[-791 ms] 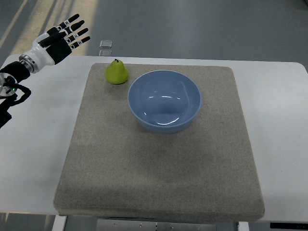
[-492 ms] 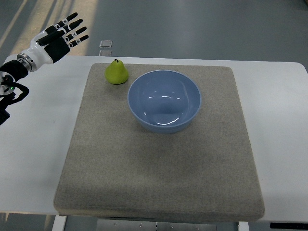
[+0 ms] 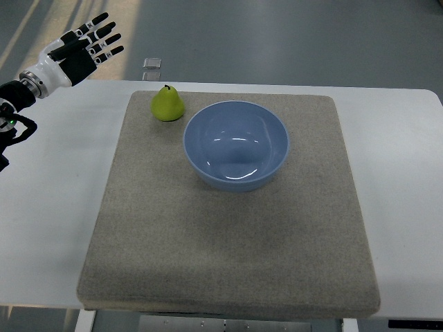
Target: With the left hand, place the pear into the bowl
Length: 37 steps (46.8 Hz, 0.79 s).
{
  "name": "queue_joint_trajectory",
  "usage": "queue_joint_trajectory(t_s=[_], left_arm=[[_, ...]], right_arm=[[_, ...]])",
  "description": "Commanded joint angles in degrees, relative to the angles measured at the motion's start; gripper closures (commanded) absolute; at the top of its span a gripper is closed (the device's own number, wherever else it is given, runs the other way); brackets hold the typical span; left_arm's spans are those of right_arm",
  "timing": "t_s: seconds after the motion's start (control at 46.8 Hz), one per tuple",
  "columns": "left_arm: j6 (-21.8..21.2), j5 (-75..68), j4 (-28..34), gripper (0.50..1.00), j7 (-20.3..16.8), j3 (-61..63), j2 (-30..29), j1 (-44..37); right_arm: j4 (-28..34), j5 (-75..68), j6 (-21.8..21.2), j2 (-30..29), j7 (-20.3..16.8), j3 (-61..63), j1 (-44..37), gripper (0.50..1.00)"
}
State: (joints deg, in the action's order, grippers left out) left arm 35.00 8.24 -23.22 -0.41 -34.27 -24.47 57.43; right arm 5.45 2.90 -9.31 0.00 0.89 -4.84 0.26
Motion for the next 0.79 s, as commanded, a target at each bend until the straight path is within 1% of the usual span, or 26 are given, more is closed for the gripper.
queue_joint_trajectory(t_s=[0.0,0.086,0.171,0.278,0.492,0.642,0.77], left_arm=[[0.0,-1.3,0.5,0.504,-0.3,0.1,0.0,1.1],[0.0,-3.4,0.5,0.506,-1.3,0.2,0.0,1.5],[0.0,-6.3,1.5,0.506,-3.0,0.1,0.0,2.0],[0.0,-13.0,1.9,0.504,-4.6,0.1,0.1,2.9],[0.0,-35.7,1.7,0.504,-5.9,0.0,0.3,4.7],[0.0,-48.0,1.5,0.506,-10.0,0.1,0.4,6.2],[0.0,-61.3,1.1,0.506,-12.8,0.1,0.6,7.8]], right_arm=[[0.0,0.0,0.0,0.0,0.0,0.0,0.0,0.574],[0.0,0.0,0.0,0.0,0.0,0.0,0.0,0.574],[0.0,0.0,0.0,0.0,0.0,0.0,0.0,0.574],[0.0,0.0,0.0,0.0,0.0,0.0,0.0,0.574],[0.0,0.0,0.0,0.0,0.0,0.0,0.0,0.574],[0.0,0.0,0.0,0.0,0.0,0.0,0.0,0.574],[0.0,0.0,0.0,0.0,0.0,0.0,0.0,0.574]])
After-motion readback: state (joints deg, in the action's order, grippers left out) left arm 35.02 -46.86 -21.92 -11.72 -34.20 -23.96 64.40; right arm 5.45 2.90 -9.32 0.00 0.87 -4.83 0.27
